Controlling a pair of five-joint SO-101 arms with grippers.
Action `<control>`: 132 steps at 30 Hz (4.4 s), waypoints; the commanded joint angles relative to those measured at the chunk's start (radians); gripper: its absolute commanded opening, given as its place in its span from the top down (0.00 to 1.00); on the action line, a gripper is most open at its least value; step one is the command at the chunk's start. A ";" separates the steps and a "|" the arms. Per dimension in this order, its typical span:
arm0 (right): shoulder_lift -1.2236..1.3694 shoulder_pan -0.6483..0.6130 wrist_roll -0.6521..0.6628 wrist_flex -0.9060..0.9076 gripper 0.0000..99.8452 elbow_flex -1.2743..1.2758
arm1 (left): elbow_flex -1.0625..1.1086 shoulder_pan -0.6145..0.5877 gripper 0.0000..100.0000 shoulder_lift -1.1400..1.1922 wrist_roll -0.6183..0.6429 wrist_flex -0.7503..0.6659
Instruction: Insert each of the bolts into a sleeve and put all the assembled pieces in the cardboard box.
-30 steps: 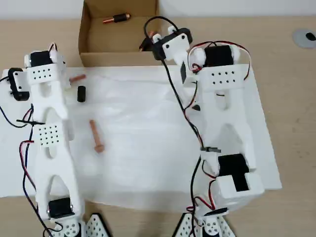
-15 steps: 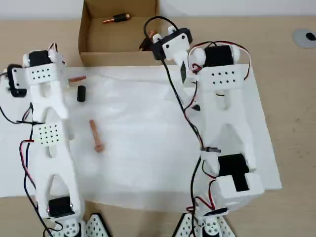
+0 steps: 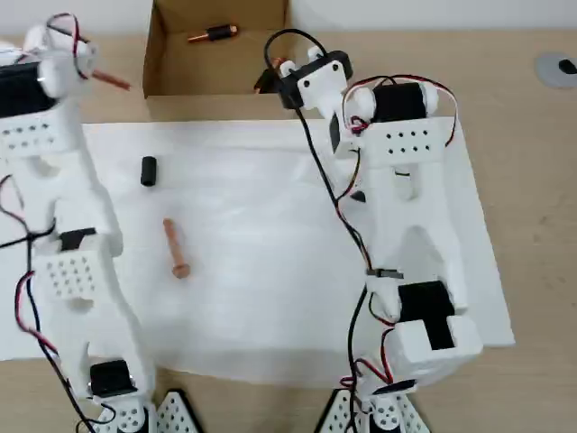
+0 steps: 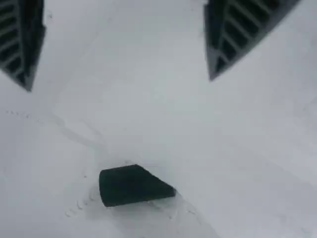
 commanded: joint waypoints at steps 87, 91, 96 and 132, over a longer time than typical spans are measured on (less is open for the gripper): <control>-0.041 -0.027 -0.864 -0.114 0.82 -0.021 | 2.656 0.133 0.99 -2.087 -0.973 -0.847; -0.139 -0.047 -0.855 -0.048 0.82 0.004 | 2.656 0.135 0.99 -2.087 -0.973 -0.853; -0.173 -0.042 -0.855 -0.046 0.82 0.143 | 2.656 0.155 0.99 -2.087 -0.973 -0.850; -0.234 0.042 -0.965 -0.775 0.82 0.789 | 2.690 0.193 0.99 -2.087 -0.973 -0.853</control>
